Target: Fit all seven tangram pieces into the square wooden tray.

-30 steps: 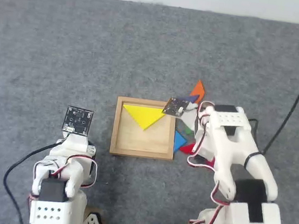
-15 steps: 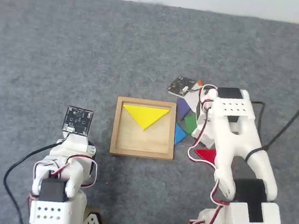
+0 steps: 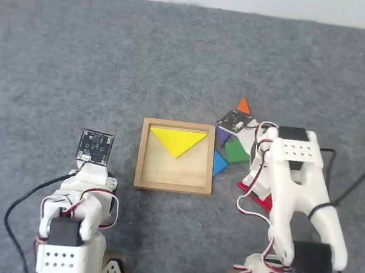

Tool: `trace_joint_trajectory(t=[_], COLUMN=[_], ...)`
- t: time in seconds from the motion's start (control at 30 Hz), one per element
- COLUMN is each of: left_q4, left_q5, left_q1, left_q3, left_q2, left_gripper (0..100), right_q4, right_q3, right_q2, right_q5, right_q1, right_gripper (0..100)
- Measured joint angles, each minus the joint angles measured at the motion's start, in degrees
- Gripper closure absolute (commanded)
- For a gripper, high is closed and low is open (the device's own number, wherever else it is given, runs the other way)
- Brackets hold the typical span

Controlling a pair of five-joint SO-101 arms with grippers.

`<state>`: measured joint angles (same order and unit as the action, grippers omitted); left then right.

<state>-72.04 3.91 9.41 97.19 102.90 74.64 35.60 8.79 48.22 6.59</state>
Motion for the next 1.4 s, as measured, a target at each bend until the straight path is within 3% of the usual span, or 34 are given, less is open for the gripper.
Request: trace_joint_trajectory(t=[0.17, 0.4, 0.53, 0.93, 1.13, 1.4], left_q4=[0.0, 0.0, 0.0, 0.0, 0.0, 0.0], left_q5=[0.0, 0.0, 0.0, 0.0, 0.0, 0.0], left_q1=[0.09, 0.0, 0.0, 0.0, -0.09, 0.0], left_q3=[0.0, 0.0, 0.0, 0.0, 0.0, 0.0], left_q2=[0.0, 0.0, 0.0, 0.0, 0.0, 0.0], left_gripper=[98, 98, 98, 98, 98, 98], right_q4=[3.96, 3.87, 1.93, -4.4, -6.42, -6.95], right_q3=[-0.09, -0.18, 0.97, 8.26, 8.35, 8.35], right_q2=[0.09, 0.09, 0.09, 0.53, 0.53, 0.53], right_q5=[4.57, 15.47, 19.34, 17.05, 15.74, 15.74], right_q1=[-2.55, -10.29, -11.25, -2.64, -2.64, -2.2], right_gripper=[76.4, 76.4, 76.4, 76.0, 58.5, 66.3])
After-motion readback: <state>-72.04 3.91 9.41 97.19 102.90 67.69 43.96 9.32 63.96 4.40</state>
